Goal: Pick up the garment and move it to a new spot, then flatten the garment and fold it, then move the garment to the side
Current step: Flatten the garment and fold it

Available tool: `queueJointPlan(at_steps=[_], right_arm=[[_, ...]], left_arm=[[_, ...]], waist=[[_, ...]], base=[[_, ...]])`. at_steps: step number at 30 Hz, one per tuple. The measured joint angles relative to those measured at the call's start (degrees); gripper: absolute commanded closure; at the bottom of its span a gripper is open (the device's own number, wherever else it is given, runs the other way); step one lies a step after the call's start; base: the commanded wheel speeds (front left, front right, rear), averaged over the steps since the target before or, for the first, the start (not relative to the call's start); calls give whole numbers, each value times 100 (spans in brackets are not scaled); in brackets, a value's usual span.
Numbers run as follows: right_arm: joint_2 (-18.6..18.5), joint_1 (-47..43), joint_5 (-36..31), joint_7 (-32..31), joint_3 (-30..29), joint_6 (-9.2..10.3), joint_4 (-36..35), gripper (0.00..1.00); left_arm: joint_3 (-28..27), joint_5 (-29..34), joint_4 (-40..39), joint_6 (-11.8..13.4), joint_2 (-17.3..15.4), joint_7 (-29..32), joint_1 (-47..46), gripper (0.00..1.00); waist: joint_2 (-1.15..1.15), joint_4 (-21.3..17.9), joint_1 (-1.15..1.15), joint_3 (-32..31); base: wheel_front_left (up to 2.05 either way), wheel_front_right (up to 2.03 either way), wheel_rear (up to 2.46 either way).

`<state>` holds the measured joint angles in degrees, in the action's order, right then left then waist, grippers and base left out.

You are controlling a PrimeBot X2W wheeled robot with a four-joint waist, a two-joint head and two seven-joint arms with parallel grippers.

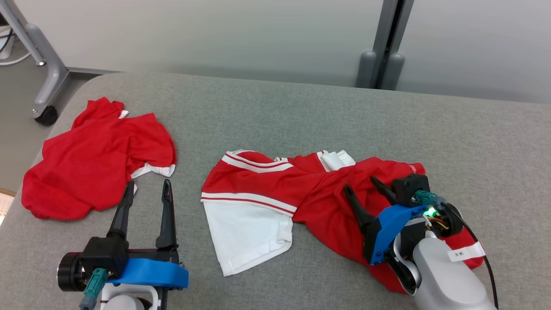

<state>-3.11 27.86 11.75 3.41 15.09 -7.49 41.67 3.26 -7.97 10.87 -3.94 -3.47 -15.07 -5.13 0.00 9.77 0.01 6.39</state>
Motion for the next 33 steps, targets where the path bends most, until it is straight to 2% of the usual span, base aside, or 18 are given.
queueJointPlan(at_steps=[6,13,14,15,16,17,20,26,30,31,32,33], right_arm=[[16,383,389,292,-29,0,820,0],[22,845,1318,511,424,0,1358,0],[25,909,1403,524,482,0,1459,7],[26,963,1475,526,524,0,1566,53],[26,995,1567,533,570,0,1670,93],[26,995,1567,533,570,0,1670,100],[26,1192,1675,955,624,0,1857,100],[26,1273,1734,1139,734,0,1659,100],[-105,900,1503,1158,1002,0,412,100],[-105,900,1503,1158,1002,0,412,100],[-191,703,1474,1156,1080,0,151,100],[-377,263,1456,1158,1251,0,-400,100]], left_arm=[[66,13,33,-42,26,0,-81,0],[188,7,109,-73,45,0,-230,0],[203,-1,119,-74,46,0,-235,0],[218,-1,132,-74,47,0,-237,0],[236,-3,152,-74,47,1,-238,0],[236,-3,152,-74,47,1,-238,0],[263,-24,192,-92,51,0,-266,0],[194,-51,197,-69,53,0,-235,0],[118,-52,197,-68,54,0,-122,0],[118,-52,197,-68,54,0,-122,0],[113,-53,199,-71,55,0,-90,0],[80,-56,197,-69,52,1,-47,0]], waist=[[0,92,0,112],[0,203,0,210],[0,208,0,221],[0,211,0,230],[0,213,0,233],[0,213,0,233],[0,205,0,223],[0,106,0,149],[0,-61,-1,15],[0,-61,-1,15],[0,-90,-1,-20],[0,-161,-1,-81]], base=[[0,0,0],[0,0,0],[0,0,0],[0,0,0],[0,0,0],[0,0,0],[0,0,0],[0,0,0],[0,0,0],[0,0,0],[0,0,0],[0,0,0]])
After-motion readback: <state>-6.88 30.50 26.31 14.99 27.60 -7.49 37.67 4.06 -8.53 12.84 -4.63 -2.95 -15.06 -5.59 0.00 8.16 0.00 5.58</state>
